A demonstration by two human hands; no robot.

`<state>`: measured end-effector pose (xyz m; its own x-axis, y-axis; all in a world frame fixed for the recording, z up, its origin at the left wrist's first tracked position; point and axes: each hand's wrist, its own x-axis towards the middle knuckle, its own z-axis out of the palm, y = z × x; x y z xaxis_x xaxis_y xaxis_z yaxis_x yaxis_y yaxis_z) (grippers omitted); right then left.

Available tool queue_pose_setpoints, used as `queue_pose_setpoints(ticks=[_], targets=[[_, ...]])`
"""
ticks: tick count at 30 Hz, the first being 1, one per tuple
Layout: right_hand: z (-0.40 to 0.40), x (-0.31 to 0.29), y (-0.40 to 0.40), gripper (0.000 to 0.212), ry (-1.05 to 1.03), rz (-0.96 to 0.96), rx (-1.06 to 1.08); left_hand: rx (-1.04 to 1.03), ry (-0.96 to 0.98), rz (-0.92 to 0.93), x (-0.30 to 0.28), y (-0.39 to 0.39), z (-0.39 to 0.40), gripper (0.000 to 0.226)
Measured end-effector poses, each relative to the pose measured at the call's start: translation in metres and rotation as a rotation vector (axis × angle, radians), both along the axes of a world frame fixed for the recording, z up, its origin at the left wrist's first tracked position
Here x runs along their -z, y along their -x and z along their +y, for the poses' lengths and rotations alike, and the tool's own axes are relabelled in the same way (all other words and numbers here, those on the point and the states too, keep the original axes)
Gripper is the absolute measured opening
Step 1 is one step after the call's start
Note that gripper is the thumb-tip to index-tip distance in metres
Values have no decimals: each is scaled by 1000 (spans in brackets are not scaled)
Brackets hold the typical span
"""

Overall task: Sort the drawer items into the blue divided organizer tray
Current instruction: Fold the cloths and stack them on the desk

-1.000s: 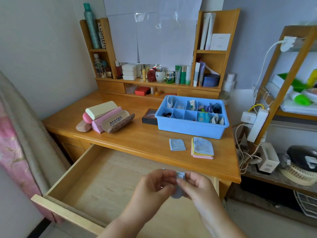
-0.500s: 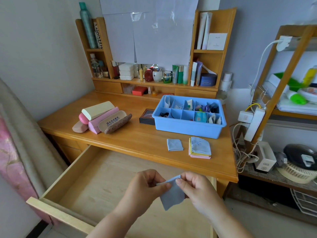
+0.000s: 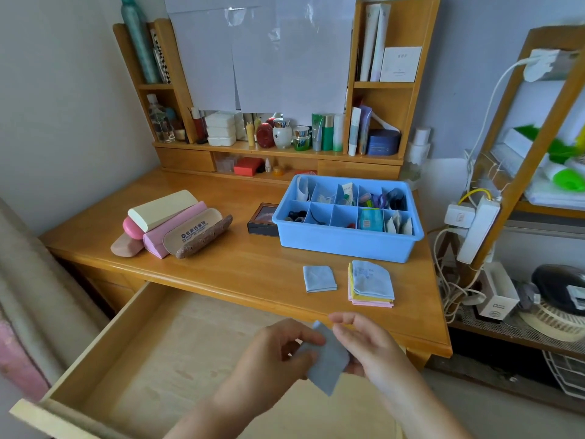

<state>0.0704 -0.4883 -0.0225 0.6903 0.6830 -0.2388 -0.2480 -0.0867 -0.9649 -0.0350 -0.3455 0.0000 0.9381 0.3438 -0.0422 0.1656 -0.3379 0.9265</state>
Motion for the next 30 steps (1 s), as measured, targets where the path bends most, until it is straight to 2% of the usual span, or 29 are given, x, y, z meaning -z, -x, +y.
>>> queue_pose_setpoints(ticks=[2,4,6,9,11,13,15,18,21,25,27,30], targets=[[2,7,-7,47,-85,153,-17,-150,185,-19,8,-12,10,26],[7,15,-15,44,-115,180,54,-268,316,-33,16,-25,22,27],[16,20,-25,31,-2,-22,140,-320,388,-76,19,-40,36,29],[34,17,-44,19,198,-529,194,-360,436,-134,20,-68,59,31],[45,12,-57,14,296,-843,179,-398,290,-56,26,-84,75,32],[57,9,-68,9,395,-1105,151,-374,45,90,35,-92,88,36],[67,6,-78,12,484,-1258,101,-313,-201,180,43,-94,99,39],[83,14,-93,28,609,-1346,-66,-267,-493,156,51,-94,111,39],[92,19,-99,26,683,-1405,-154,-264,-501,83,56,-90,116,38],[96,19,-98,14,696,-1528,-157,-346,-454,103,59,-88,118,41],[94,17,-95,17,700,-1581,-115,-380,-481,184,54,-92,119,39],[94,15,-90,27,695,-1575,-95,-353,-552,385,44,-103,121,24]])
